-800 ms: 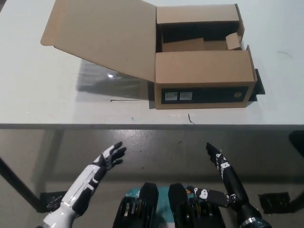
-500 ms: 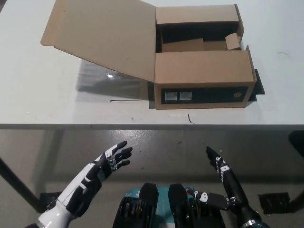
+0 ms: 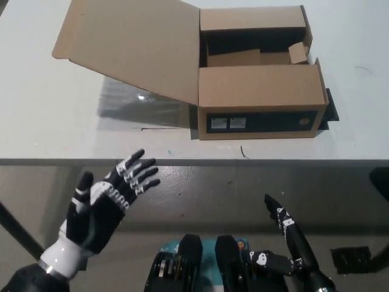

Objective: A small storge box is placed at the center of the table and the robot uses its left hand to push the lid and close it

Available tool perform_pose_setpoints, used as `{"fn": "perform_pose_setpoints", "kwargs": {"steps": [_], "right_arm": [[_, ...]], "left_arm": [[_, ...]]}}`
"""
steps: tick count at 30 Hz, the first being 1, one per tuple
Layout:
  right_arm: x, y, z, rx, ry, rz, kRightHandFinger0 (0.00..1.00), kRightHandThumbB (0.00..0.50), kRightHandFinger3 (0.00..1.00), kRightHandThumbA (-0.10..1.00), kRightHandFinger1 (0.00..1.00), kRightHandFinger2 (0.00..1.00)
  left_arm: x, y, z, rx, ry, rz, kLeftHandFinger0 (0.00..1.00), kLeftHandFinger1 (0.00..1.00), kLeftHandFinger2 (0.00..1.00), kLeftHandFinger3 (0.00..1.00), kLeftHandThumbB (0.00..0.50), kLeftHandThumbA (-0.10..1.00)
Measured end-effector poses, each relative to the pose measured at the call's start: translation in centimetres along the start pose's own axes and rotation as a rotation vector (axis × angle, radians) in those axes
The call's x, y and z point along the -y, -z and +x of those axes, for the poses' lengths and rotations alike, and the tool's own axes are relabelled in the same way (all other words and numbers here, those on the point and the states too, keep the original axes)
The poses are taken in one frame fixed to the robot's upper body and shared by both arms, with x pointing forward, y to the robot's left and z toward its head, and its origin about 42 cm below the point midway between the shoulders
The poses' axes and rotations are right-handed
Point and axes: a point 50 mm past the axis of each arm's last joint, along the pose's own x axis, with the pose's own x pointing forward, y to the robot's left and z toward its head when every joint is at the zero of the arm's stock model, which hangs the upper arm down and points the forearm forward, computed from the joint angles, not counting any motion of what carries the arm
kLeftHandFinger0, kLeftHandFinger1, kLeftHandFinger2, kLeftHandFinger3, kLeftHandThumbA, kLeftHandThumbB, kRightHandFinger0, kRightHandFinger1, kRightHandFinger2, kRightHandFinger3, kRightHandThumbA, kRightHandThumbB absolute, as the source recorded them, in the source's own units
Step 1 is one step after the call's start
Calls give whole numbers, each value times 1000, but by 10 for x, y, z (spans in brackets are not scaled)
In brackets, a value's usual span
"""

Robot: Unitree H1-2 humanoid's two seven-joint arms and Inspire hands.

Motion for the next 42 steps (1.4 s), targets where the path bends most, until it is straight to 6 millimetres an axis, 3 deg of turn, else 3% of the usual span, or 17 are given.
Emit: {"fn": "perform_pose_setpoints", "kwargs": {"steps": [17, 26, 42], "right_arm": [[0, 0, -1, -1, 0, 0, 1000, 414, 1000, 1000, 1000, 1000], [0, -2, 2, 15, -2, -2, 1000, 415, 1000, 1000, 1000, 1000], [0, -6, 4, 45, -4, -4, 1000, 414, 1000, 1000, 1000, 1000]], "left_arm": [[-27, 8, 29, 86, -137, -452, 1000, 1000, 1000, 1000, 361, 1000], [-44, 15, 56, 133, -192, -734, 1000, 1000, 1000, 1000, 371, 1000], [-72, 29, 93, 84, -248, -858, 1000, 1000, 1000, 1000, 386, 1000]]}}
